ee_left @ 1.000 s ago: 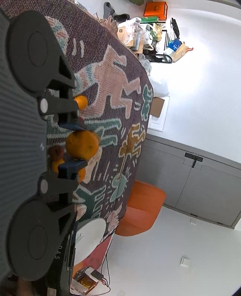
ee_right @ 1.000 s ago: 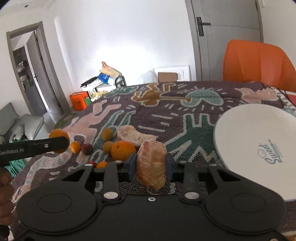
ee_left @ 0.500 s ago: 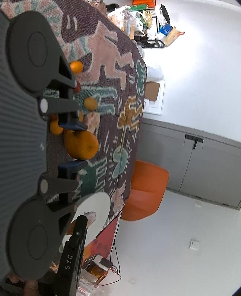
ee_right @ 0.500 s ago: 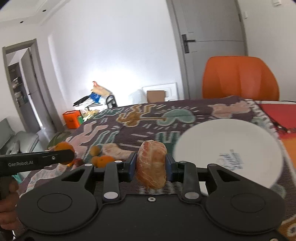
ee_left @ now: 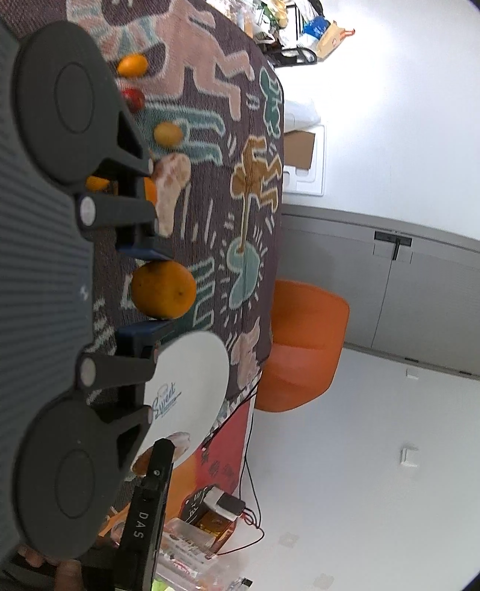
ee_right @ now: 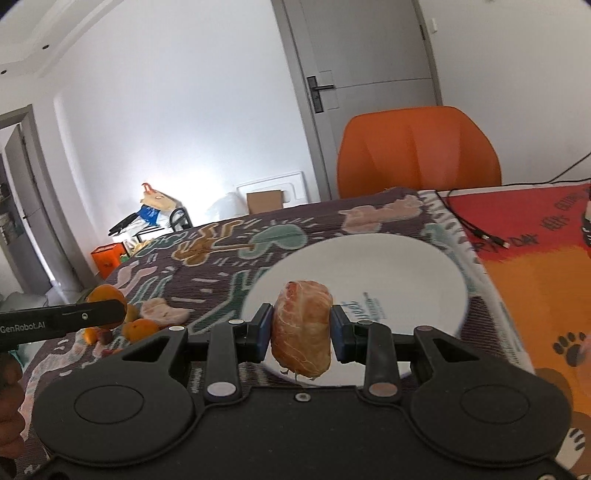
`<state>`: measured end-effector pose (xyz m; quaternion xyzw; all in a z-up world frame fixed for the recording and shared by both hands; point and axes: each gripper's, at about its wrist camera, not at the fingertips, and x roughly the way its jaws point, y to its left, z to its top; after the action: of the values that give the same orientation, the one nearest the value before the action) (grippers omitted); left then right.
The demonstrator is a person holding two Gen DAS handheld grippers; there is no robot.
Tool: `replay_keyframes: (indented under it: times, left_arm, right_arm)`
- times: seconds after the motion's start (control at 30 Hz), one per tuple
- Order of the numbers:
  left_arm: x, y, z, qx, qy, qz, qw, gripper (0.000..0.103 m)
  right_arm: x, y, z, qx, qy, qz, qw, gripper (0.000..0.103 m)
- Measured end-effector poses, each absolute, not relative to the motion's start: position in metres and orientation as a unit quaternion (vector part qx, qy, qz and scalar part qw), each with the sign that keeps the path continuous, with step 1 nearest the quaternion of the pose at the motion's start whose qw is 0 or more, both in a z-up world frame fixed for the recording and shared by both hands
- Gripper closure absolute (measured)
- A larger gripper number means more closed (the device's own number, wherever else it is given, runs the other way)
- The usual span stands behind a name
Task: Organize fruits
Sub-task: 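Carry both fruits onto the white plate and open both tools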
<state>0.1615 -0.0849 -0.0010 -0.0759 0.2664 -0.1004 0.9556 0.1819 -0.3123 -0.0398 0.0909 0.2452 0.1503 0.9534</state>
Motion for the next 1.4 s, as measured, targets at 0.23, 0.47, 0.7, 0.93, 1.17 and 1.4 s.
replay_keyframes:
  times: [0.23, 0.47, 0.7, 0.93, 1.17, 1.4]
  left_arm:
    - [0.176, -0.109, -0.004, -0.063, 0.272, -0.118, 0.953, 0.071]
    - [0.191, -0.128, -0.01, -0.057, 0.283, -0.131, 0.948, 0.071]
    - [0.203, -0.149, -0.014, -0.049, 0.29, -0.147, 0.944, 0.07]
    - [0.214, -0.167, -0.016, -0.044, 0.294, -0.162, 0.941, 0.07]
    - [0.213, -0.17, -0.012, -0.042, 0.289, -0.16, 0.943, 0.057]
    - [0.204, -0.144, -0.013, -0.057, 0.292, -0.127, 0.946, 0.044]
  right_arm:
    - [0.186, -0.332, -0.048, 0.103, 0.249, 0.131, 0.954, 0.072]
    - [0.195, -0.346, -0.054, 0.113, 0.246, 0.106, 0.957, 0.07]
    - [0.189, -0.359, -0.053, 0.125, 0.228, 0.097, 0.961, 0.056]
    - [0.173, -0.359, -0.056, 0.136, 0.226, 0.11, 0.958, 0.051]
    - [0.17, -0.359, -0.056, 0.141, 0.228, 0.109, 0.957, 0.047]
    - [0.169, -0.35, -0.055, 0.141, 0.227, 0.114, 0.957, 0.035]
